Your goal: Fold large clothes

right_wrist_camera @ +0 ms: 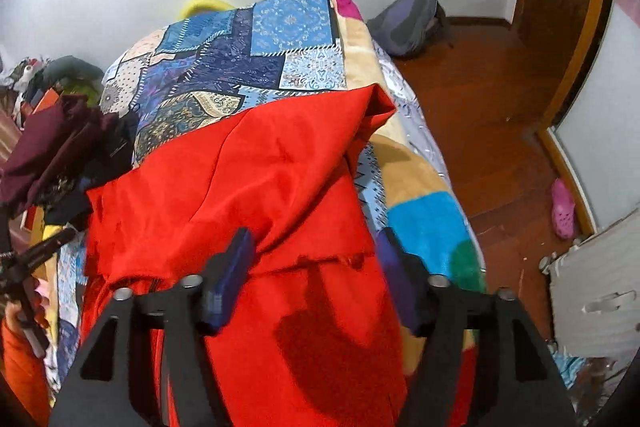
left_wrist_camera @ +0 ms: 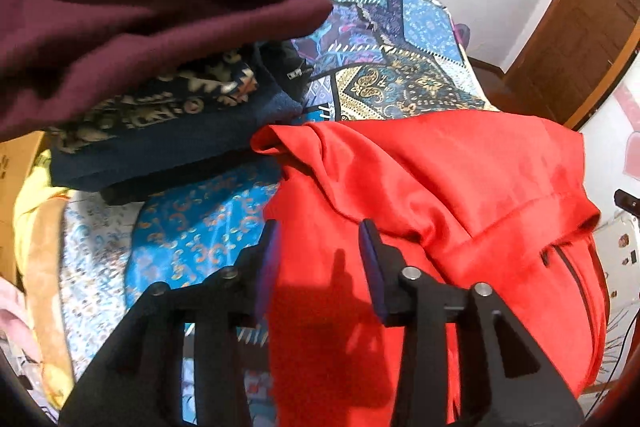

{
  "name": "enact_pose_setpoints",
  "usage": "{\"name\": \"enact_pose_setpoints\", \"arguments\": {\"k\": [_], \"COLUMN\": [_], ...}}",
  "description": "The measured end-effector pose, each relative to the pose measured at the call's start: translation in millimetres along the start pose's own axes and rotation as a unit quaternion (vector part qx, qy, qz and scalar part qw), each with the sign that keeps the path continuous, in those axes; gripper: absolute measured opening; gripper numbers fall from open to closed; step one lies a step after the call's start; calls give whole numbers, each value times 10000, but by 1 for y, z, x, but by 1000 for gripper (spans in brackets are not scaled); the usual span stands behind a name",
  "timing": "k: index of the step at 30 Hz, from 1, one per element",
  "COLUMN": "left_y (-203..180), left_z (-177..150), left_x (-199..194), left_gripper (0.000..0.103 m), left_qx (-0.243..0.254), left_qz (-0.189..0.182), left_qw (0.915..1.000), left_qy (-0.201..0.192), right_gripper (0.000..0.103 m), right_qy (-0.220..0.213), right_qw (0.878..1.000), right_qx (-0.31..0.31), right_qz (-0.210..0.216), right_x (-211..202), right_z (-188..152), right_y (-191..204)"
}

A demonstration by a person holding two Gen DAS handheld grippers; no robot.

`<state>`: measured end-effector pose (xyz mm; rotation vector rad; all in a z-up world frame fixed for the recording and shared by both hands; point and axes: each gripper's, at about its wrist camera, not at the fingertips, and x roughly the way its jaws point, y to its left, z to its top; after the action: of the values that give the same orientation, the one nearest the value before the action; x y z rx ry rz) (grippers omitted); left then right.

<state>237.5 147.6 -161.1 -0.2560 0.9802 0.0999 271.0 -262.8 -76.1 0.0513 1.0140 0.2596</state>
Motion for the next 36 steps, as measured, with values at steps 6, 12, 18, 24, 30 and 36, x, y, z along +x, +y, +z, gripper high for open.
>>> {"name": "enact_pose_setpoints", "arguments": {"k": [6,12,18,24,30,36], "left_y": [11,21,29,32,42,33], "left_z": [-29,-69,-106,-143,-161,-164], "left_x": [-38,-48,-46,-31,-18,-18], "left_gripper": [59,63,63,63,64,68], "left_qx": [26,-8,-220,-485,-1124,-1238], "left_qz": [217,230,38,-312,-859,-1110], "left_qw": [9997,9996,9982,9922,9807,9777], "left_qy": [-126,153,563,1110,1351,1281], "right_gripper": [68,69,69,69,69,80], "right_qy": [-87,-45,113,530,905,570], "right_qw": [9999,9999,9998,9979,9936,9944], "right_qx": [77,97,139,351,646,797], "right_qz": [13,-68,-67,83,193,385], "right_x": [-24,-36,-39,-26,-4,-7], "right_z": [-22,-53,-86,-111,-133,-135], "right_y": [-5,-11,-19,-30,-42,-42]}}
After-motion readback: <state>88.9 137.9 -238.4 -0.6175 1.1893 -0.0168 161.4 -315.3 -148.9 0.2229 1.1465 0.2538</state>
